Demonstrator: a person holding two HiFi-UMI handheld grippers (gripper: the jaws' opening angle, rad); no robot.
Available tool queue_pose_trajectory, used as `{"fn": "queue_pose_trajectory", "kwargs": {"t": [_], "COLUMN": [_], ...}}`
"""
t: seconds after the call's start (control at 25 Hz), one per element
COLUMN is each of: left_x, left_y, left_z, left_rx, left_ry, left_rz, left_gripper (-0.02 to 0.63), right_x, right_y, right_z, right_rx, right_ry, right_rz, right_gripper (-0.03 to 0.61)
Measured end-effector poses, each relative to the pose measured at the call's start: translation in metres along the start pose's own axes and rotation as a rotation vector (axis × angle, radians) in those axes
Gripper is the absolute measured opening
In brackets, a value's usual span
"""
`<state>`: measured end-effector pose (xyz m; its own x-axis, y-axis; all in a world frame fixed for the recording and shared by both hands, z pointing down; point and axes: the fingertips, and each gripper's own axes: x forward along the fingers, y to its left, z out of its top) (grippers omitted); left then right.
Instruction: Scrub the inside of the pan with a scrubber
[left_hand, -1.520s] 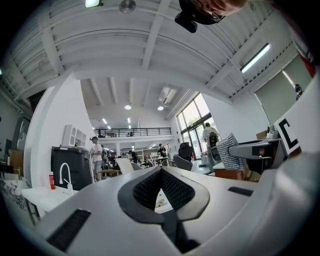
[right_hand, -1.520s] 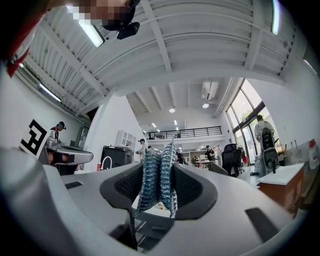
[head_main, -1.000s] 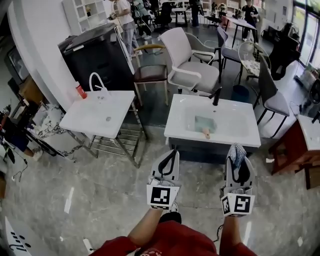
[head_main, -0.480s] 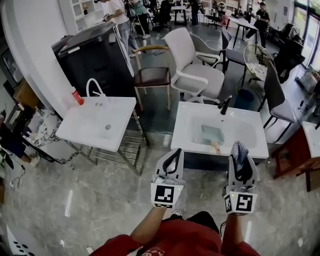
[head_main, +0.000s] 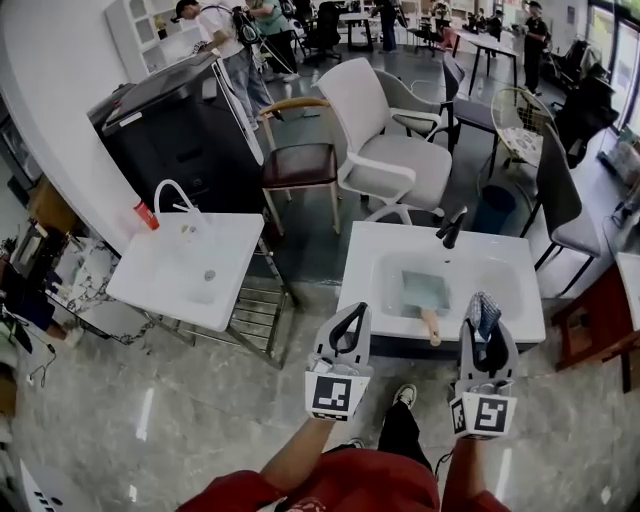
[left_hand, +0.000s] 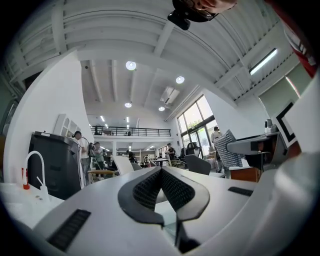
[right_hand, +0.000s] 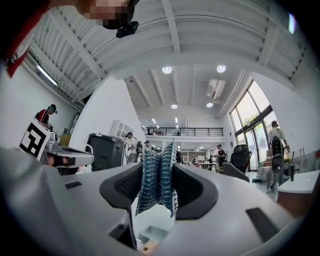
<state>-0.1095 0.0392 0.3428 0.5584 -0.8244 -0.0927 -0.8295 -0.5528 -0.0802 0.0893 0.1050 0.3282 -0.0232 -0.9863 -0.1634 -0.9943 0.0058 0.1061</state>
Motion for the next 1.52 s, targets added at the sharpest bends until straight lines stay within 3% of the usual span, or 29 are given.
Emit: {"fn": "queue_pose_trajectory", "kwargs": {"t": [0.68, 0.96, 1.52], "left_x": [0.209, 0.246, 0.275], "left_y": [0.011, 0.03, 0.054], "left_z": [-0.001, -0.009, -0.024], "left_rx": [0.018, 0.013, 0.009], "left_ry": [0.017, 0.038, 0.033], "left_rz": [0.082, 0.089, 0.012], "left_gripper": [0.011, 0.011, 0.011], "right_x": [0.196, 0.243, 0.28], "right_y": [-0.121, -0.124, -0.098], "right_z": [-0.044, -0.05, -0.064], "right_rx": [0.028, 0.018, -0.014], "right_ry": [0.024, 0.035, 0.065], "right_rz": [0.091, 0.128, 0.121], "right_gripper": [0.192, 0.192, 0.192]}}
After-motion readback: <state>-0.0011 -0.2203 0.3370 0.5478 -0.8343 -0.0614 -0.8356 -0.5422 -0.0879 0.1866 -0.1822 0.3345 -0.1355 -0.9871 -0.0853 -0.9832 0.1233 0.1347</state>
